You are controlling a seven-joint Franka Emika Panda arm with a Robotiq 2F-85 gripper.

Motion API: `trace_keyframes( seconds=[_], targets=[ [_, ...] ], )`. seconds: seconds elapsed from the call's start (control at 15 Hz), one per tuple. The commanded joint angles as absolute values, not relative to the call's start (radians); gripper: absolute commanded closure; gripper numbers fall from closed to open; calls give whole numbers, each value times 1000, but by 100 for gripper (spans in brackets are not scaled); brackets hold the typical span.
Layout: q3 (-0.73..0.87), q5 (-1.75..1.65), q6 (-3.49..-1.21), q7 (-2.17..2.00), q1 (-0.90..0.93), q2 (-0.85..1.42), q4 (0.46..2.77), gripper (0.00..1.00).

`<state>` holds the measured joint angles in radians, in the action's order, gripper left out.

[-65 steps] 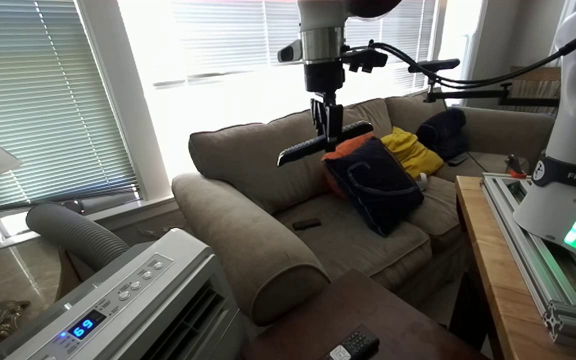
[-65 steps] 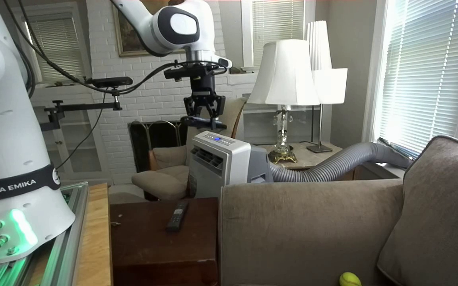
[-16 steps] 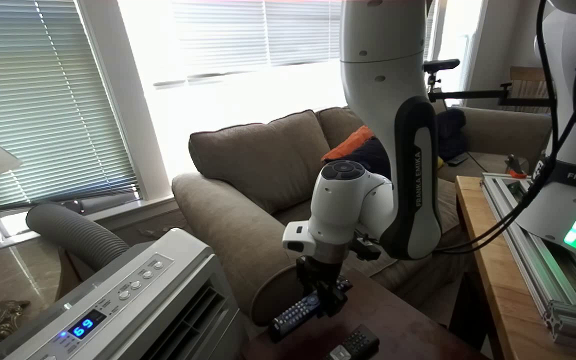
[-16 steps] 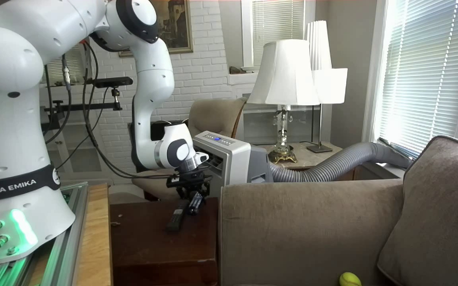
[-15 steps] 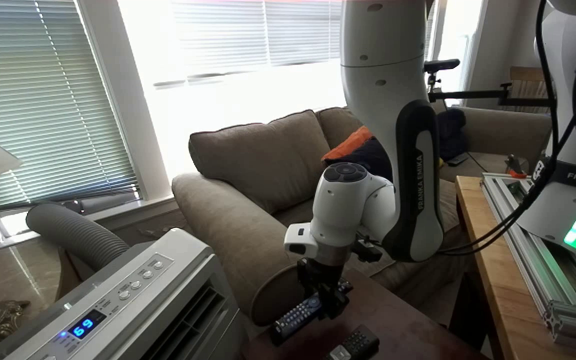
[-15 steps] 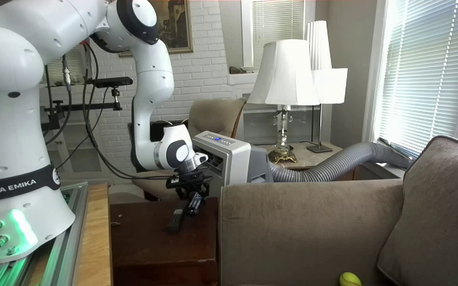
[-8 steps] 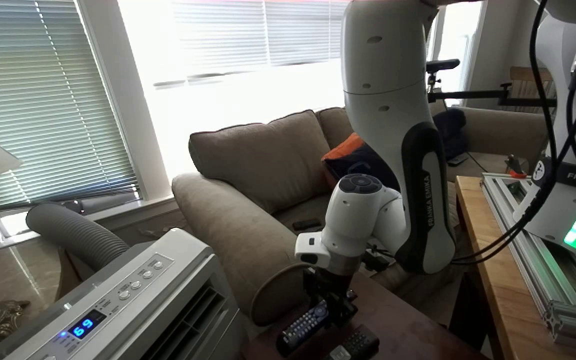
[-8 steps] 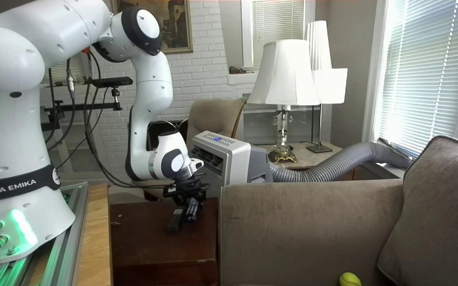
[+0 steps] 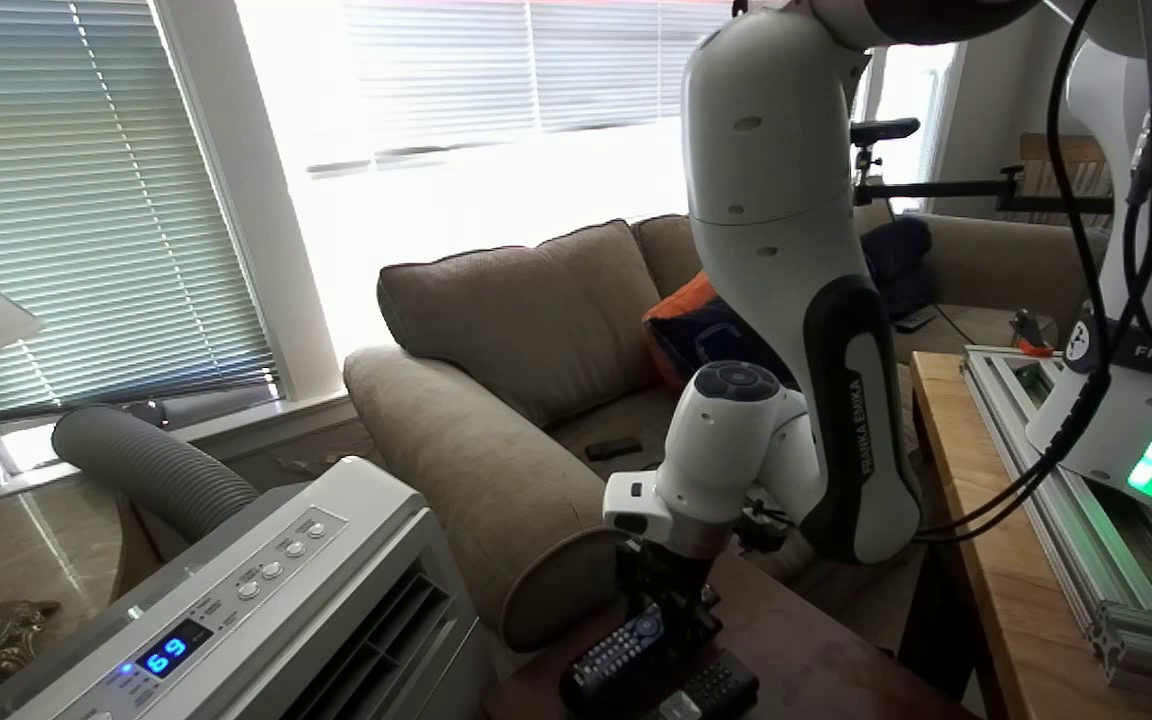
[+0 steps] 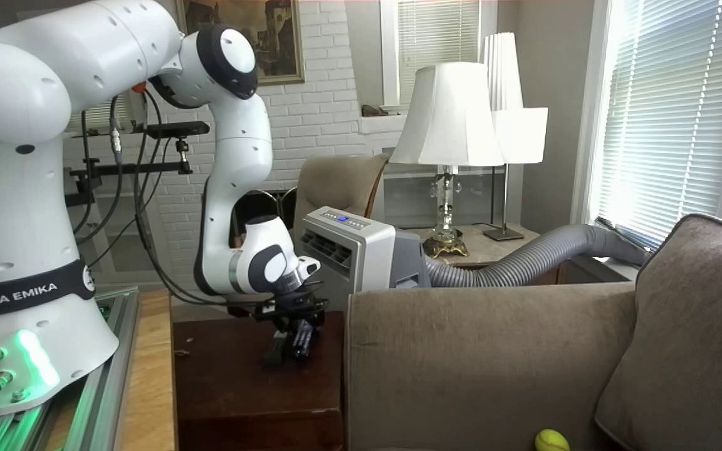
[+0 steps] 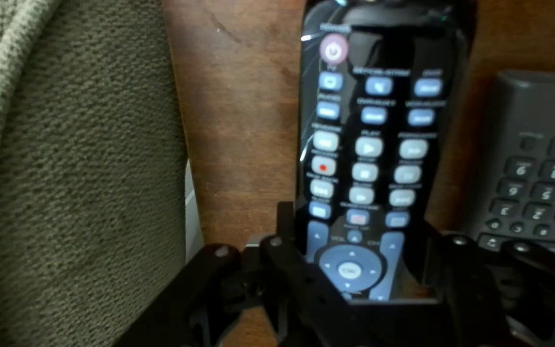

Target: Pick up the remote from the sofa and put it on the table

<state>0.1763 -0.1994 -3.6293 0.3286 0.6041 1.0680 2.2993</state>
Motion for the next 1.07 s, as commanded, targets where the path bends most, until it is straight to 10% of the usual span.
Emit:
trace_keyframes(
  seconds=[0.0, 0.47, 0.53, 0.67, 1.0],
  targets=[
    [167, -143, -3655, 355, 608, 1104, 2265, 73],
    [156, -140, -3642, 351, 602, 1129, 2234, 73],
    [156, -141, -3640, 352, 602, 1132, 2232, 67],
    [157, -143, -3638, 353, 603, 1136, 2229, 22],
    [157, -146, -3632, 351, 598, 1125, 2230, 0]
  ],
)
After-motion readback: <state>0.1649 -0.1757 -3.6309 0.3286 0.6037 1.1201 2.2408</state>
